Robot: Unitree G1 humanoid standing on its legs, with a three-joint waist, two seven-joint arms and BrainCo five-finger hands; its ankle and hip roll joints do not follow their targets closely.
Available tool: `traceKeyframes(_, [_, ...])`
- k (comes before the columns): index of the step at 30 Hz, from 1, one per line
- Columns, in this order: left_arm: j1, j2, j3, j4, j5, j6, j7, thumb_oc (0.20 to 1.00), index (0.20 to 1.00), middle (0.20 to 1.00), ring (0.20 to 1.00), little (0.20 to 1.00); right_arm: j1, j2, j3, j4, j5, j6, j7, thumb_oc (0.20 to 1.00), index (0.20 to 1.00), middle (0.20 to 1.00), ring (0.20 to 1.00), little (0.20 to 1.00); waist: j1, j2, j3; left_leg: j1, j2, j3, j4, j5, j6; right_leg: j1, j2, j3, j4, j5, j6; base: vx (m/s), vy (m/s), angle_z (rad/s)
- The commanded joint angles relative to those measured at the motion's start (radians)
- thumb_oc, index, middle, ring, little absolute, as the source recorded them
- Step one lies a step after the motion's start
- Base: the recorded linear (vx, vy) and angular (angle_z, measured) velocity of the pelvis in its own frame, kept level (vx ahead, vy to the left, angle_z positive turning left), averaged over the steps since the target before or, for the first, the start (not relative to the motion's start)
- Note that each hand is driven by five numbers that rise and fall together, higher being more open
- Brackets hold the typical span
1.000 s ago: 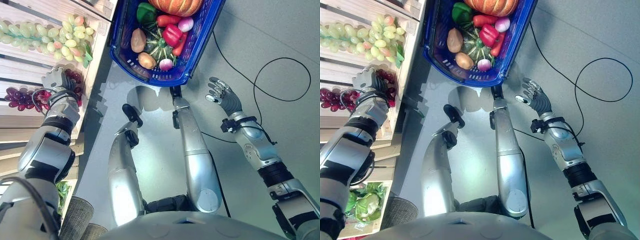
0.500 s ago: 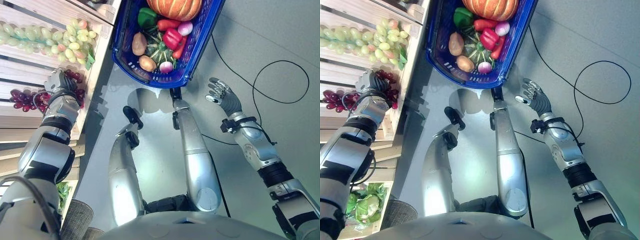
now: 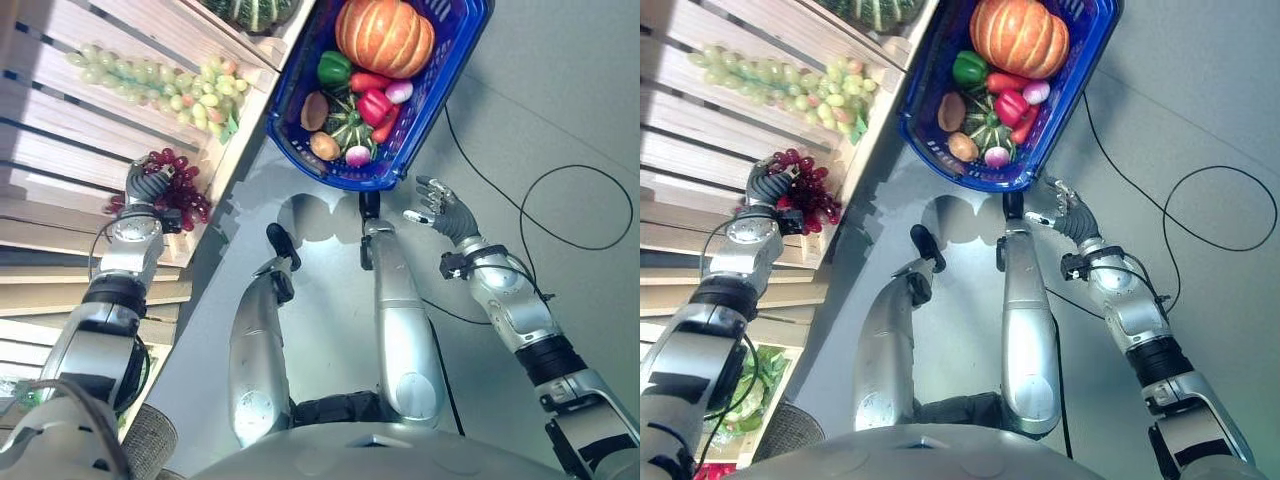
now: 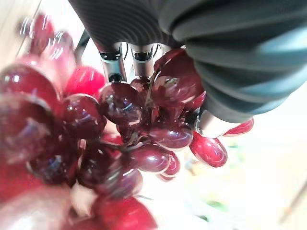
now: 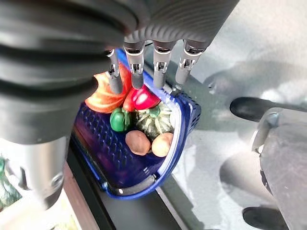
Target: Pick up fruits and vegetables into the basket
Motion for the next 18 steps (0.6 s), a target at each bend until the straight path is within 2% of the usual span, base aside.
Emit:
traceKeyframes(1, [0.096, -0.044, 0.065, -0.095, -0.081, -0.092, -0.037, 0.200, 0.200, 0.200, 0.200, 0.200, 0.082, -0.010, -0.028, -0.099, -0.114, -0.006, -0.037, 1.000, 1.000, 1.000, 1.000, 1.000, -0.008, 0.050, -0.052, 0.008, -0.030, 0.001, 0.031, -0.057, 0.031, 0.093, 0.003, -0.031, -0.028, -0.096, 0.054, 0.04, 0.024, 0.09])
traceKeyframes(10, [0.142, -0.029, 0.118, -0.335, -0.115, -0.098, -0.078, 0.200, 0.200, 0.200, 0.200, 0.200, 0.026, -0.017, 0.006, -0.096, -0.322, 0.030, -0.098, 1.000, 1.000, 1.000, 1.000, 1.000, 0.031, 0.041, -0.052, 0.150, -0.042, -0.027, -0.003, -0.063, 0.041, 0.264, -0.006, -0.041, -0.065, -0.105, 0.054, 0.04, -0.022, 0.07])
traceKeyframes(16, [0.139, -0.015, 0.127, -0.470, -0.126, -0.084, -0.123, 0.200, 0.200, 0.200, 0.200, 0.200, -0.054, -0.015, 0.049, -0.090, -0.401, 0.060, -0.089, 1.000, 1.000, 1.000, 1.000, 1.000, 0.059, 0.037, -0.054, 0.229, -0.053, -0.057, -0.020, -0.065, 0.044, 0.363, -0.018, -0.054, -0.087, -0.110, 0.054, 0.03, -0.038, 0.06])
traceKeyframes(17, [0.138, -0.016, 0.127, -0.486, -0.129, -0.080, -0.134, 0.200, 0.200, 0.200, 0.200, 0.200, -0.066, -0.012, 0.057, -0.091, -0.406, 0.064, -0.086, 1.000, 1.000, 1.000, 1.000, 1.000, 0.063, 0.036, -0.056, 0.227, -0.052, -0.051, -0.030, -0.039, 0.051, 0.366, -0.020, -0.062, -0.101, -0.083, 0.046, -0.02, -0.047, 0.09])
traceKeyframes(18, [0.136, -0.017, 0.122, -0.509, -0.138, -0.077, -0.150, 0.200, 0.200, 0.200, 0.200, 0.200, -0.084, -0.007, 0.071, -0.089, -0.426, 0.067, -0.079, 1.000, 1.000, 1.000, 1.000, 1.000, 0.069, 0.036, -0.063, 0.239, -0.054, -0.056, -0.034, -0.040, 0.051, 0.380, -0.022, -0.063, -0.105, -0.084, 0.046, -0.03, -0.048, 0.11])
